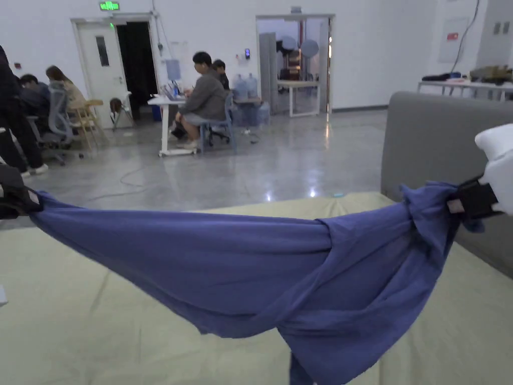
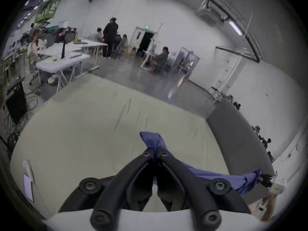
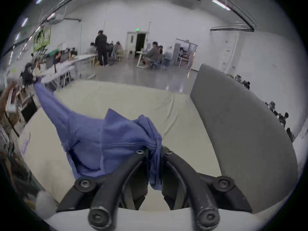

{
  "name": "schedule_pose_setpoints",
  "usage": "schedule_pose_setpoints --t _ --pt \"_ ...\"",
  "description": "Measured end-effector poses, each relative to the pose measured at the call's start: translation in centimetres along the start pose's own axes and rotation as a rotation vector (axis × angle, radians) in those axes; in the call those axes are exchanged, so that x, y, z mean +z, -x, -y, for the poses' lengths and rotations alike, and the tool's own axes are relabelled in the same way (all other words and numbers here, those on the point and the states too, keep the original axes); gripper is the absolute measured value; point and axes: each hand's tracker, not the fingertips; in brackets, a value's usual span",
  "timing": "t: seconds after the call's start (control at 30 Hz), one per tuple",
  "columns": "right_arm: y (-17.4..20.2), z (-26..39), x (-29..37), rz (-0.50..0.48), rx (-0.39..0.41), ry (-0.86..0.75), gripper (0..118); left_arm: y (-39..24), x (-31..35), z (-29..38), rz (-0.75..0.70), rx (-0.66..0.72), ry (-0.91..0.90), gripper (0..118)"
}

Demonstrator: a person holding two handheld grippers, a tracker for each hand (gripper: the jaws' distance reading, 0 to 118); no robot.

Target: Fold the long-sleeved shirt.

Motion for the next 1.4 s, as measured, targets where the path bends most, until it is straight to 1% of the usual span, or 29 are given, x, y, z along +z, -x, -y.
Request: schedule_pose_setpoints --t 0.03,0.13,0.27,0.37,0.47,0.57,0.63,0.73,0.83,0.97,1.0,1.03,1.1,1.17,1.23,1.27,1.33,1.4 --pt "-0.6 -2.1 -0.4 -0.002 -0.014 -0.002 8 -0.5 0.3 -1.4 -0.018 0.002 -0.029 0" --pt "-0.7 -8.3 -2.2 0.011 -0.024 0.023 8 -1.9 0.3 -4.4 -0.017 0.037 -0.076 0" --pt "-0.2 -13.4 -5.4 0.051 -0.033 0.044 8 -2.9 -1.5 -6.5 -0.050 0.048 -0.095 0" --pt "0.2 -15.9 -7.7 0.073 -0.028 0.055 8 -3.2 -3.5 -7.7 -0.087 0.033 -0.093 0" --pt "0.6 -17.7 -9.9 0.087 -0.040 0.052 8 -3.5 -4.8 -8.7 -0.094 0.038 -0.102 0" --pt "1.2 -18.3 -11.9 0.094 -0.051 0.051 8 -3.8 -6.3 -8.8 -0.114 0.039 -0.108 0" --pt "1.6 -17.6 -13.4 0.091 -0.052 0.043 8 -3.5 -7.9 -8.7 -0.112 0.014 -0.112 0" --pt "2.3 -14.1 -17.6 0.066 -0.059 0.099 8 -2.2 -11.3 -6.1 -0.125 -0.031 -0.076 0" --pt "3.5 -8.0 -22.3 0.034 -0.017 0.186 8 0.5 -15.0 -1.5 -0.162 -0.025 0.055 0" --pt "5.2 3.4 -28.5 -0.006 0.012 0.317 8 5.1 -19.5 7.3 -0.202 -0.061 0.246 0" --pt "5.6 6.8 -29.3 -0.028 0.016 0.339 8 6.2 -20.0 9.7 -0.213 -0.078 0.294 0" --pt "5.9 9.9 -29.4 -0.036 0.035 0.366 8 7.4 -20.3 12.1 -0.224 -0.094 0.339 0" --pt "5.8 15.1 -28.6 -0.065 0.030 0.384 8 9.5 -19.9 16.2 -0.246 -0.107 0.418 0" --pt "5.7 19.9 -26.8 -0.118 0.037 0.423 8 11.7 -18.5 19.6 -0.240 -0.107 0.482 0" --pt "5.9 24.2 -23.5 -0.136 0.080 0.422 8 13.7 -16.2 23.2 -0.215 -0.070 0.531 0" --pt "6.0 25.6 -22.1 -0.141 0.096 0.413 8 14.3 -14.9 24.4 -0.217 -0.065 0.547 0" --pt "6.1 28.6 -18.5 -0.177 0.093 0.418 8 15.2 -12.1 27.4 -0.224 -0.059 0.541 0" --pt "6.6 30.7 -15.0 -0.190 0.093 0.422 8 15.4 -9.8 29.6 -0.205 -0.027 0.555 0"
